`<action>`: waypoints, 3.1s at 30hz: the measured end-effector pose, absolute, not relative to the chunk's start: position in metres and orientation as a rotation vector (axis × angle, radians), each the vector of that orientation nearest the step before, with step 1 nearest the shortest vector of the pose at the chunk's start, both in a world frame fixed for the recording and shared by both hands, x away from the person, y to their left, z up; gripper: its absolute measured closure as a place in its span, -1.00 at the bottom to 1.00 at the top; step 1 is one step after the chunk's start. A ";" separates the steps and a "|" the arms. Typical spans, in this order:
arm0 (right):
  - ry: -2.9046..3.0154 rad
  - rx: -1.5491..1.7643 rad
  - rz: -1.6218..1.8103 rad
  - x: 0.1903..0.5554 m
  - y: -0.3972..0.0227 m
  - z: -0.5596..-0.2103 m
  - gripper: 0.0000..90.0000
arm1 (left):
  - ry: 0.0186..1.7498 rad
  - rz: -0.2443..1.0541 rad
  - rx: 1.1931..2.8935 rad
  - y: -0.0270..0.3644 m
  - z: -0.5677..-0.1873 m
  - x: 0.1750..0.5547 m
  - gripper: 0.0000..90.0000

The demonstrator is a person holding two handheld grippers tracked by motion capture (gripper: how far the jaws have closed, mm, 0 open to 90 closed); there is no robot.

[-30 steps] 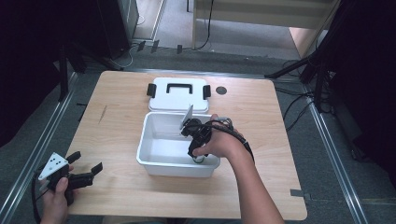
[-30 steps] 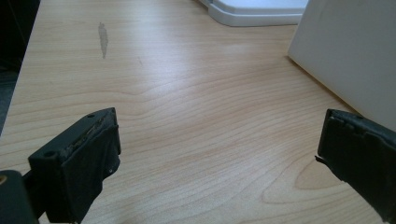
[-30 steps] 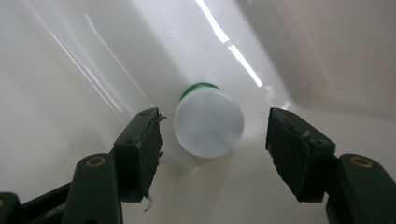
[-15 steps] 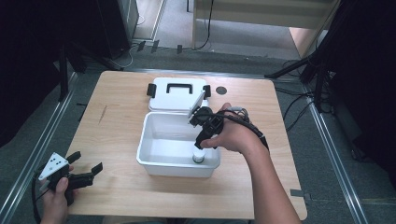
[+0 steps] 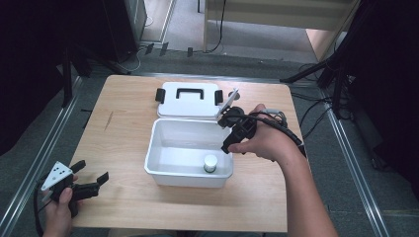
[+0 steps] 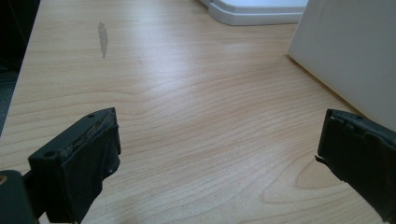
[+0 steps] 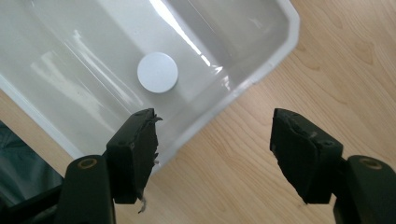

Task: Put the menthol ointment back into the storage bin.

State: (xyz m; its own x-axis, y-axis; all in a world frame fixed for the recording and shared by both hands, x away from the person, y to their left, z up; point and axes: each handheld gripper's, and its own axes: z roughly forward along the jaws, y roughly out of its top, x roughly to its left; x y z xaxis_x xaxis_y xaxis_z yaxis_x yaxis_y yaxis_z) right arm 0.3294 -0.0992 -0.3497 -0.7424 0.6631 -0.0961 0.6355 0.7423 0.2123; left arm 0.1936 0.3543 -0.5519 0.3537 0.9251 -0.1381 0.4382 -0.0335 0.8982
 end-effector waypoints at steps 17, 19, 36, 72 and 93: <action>2.723 1.184 0.235 0.327 -0.158 -0.365 -0.29 | 1.241 0.630 1.642 0.354 -0.552 0.194 -1.00; 2.715 1.205 0.232 0.327 -0.165 -0.370 -0.30 | 1.240 0.630 1.641 0.354 -0.552 0.194 -1.00; 2.550 1.460 0.387 0.322 -0.231 -0.413 -0.38 | 1.243 0.633 1.648 0.354 -0.552 0.194 -1.00; 2.010 1.501 1.006 0.268 -0.316 -0.512 -0.33 | 1.244 0.636 1.652 0.352 -0.552 0.194 -1.00; 1.873 1.430 1.176 0.231 -0.348 -0.543 -0.33 | 1.243 0.641 1.665 0.351 -0.552 0.193 -1.00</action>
State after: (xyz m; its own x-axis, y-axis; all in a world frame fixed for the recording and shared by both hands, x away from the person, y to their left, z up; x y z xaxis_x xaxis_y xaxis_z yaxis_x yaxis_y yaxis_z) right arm 0.2312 -0.3477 -0.5432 -0.3216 0.9406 0.1088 0.5066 0.0738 0.8590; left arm 0.1935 0.3512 -0.5519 0.3513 0.9290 -0.1163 0.4435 -0.0557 0.8945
